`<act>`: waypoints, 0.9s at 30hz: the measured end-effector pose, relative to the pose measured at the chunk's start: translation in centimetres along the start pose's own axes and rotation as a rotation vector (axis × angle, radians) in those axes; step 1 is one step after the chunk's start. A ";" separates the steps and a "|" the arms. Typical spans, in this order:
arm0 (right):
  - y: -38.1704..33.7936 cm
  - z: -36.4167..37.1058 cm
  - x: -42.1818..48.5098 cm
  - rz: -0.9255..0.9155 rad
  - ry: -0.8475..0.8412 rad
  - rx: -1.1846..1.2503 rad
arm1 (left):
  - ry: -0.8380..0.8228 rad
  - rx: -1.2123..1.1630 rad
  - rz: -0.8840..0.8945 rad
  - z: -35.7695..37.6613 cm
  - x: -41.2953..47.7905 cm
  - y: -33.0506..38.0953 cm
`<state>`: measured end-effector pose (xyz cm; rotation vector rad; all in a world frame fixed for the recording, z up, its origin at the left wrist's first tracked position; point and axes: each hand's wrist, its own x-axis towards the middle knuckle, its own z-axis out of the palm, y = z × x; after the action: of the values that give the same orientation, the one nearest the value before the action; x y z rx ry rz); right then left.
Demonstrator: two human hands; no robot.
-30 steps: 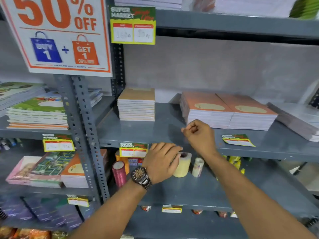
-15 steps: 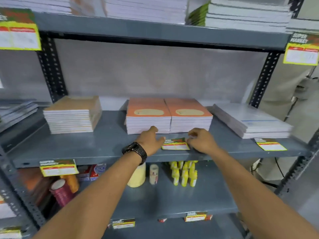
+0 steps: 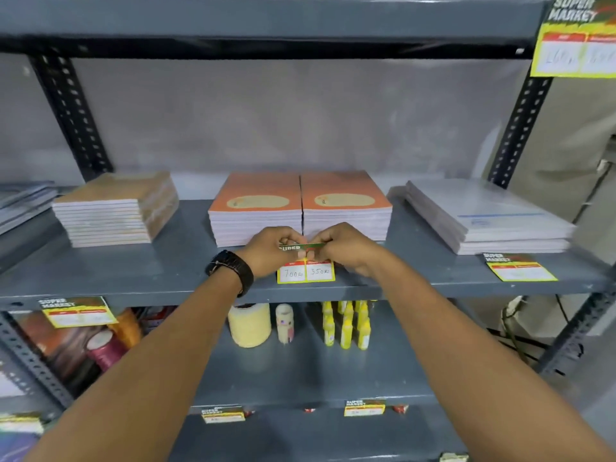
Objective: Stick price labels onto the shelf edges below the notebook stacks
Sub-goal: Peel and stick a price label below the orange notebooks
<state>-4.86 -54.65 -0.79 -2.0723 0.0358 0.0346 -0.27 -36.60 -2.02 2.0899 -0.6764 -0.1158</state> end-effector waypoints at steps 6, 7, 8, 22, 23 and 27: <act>1.0 0.7 -4.2 -0.108 0.038 -0.007 | -0.028 -0.198 0.043 0.3 -4.4 -0.1; 1.3 1.0 -5.0 -0.114 0.037 -0.020 | -0.017 -0.210 0.036 0.6 -5.1 -0.2; 1.6 1.4 -5.7 -0.114 0.042 -0.034 | 0.007 -0.227 0.022 0.8 -5.6 -0.4; 4.7 5.7 -9.3 -0.092 0.344 -0.129 | 0.404 0.035 -0.075 5.0 -9.9 -1.6; 4.9 5.9 -9.2 -0.084 0.368 -0.130 | 0.409 0.042 -0.080 5.2 -9.9 -1.7; 5.2 6.3 -9.0 -0.062 0.437 -0.141 | 0.414 0.094 -0.088 5.9 -10.0 -2.1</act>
<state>-14.14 -51.48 -7.99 -2.1843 0.2426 -0.4659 -9.81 -34.98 -8.86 2.1422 -0.3440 0.2985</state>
